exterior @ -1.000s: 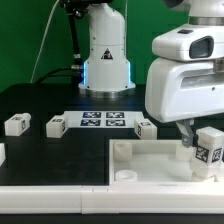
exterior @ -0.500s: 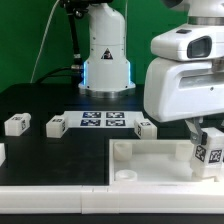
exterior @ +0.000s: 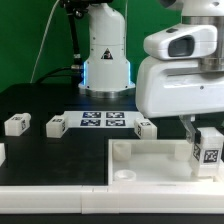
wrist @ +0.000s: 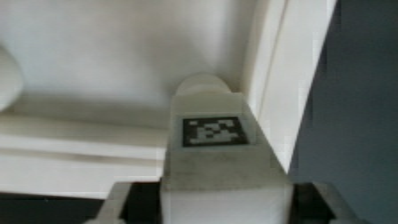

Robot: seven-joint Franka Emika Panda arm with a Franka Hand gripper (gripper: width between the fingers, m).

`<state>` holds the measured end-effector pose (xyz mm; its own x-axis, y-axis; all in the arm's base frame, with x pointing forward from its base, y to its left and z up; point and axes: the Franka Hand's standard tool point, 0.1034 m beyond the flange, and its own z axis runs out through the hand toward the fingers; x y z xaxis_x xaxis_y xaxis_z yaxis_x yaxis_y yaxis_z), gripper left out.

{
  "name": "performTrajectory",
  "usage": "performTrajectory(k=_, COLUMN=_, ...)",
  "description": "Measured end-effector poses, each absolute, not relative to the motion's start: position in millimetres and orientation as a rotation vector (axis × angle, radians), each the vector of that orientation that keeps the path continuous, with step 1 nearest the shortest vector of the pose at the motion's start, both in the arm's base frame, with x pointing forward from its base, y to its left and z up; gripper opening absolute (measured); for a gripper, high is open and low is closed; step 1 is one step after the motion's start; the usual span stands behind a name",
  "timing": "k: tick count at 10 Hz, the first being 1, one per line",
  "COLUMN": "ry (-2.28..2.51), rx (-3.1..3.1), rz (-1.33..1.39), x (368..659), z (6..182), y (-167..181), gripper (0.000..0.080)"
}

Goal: Assemble one leg

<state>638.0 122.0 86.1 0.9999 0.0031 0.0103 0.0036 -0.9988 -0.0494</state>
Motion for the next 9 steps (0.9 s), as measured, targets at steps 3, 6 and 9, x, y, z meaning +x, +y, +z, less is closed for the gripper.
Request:
performTrajectory(k=3, ry=0.533, rx=-3.037, rz=-0.029, x=637.9, z=84.6, y=120.0, gripper=0.0295)
performTrajectory(k=6, ry=1.047, rx=-2.881, rz=-0.045, x=635.4, z=83.4, y=120.2, gripper=0.0295)
performTrajectory(k=9, ry=1.406, rx=-2.713, rz=-0.018, x=634.9, z=82.9, y=120.4, gripper=0.0295)
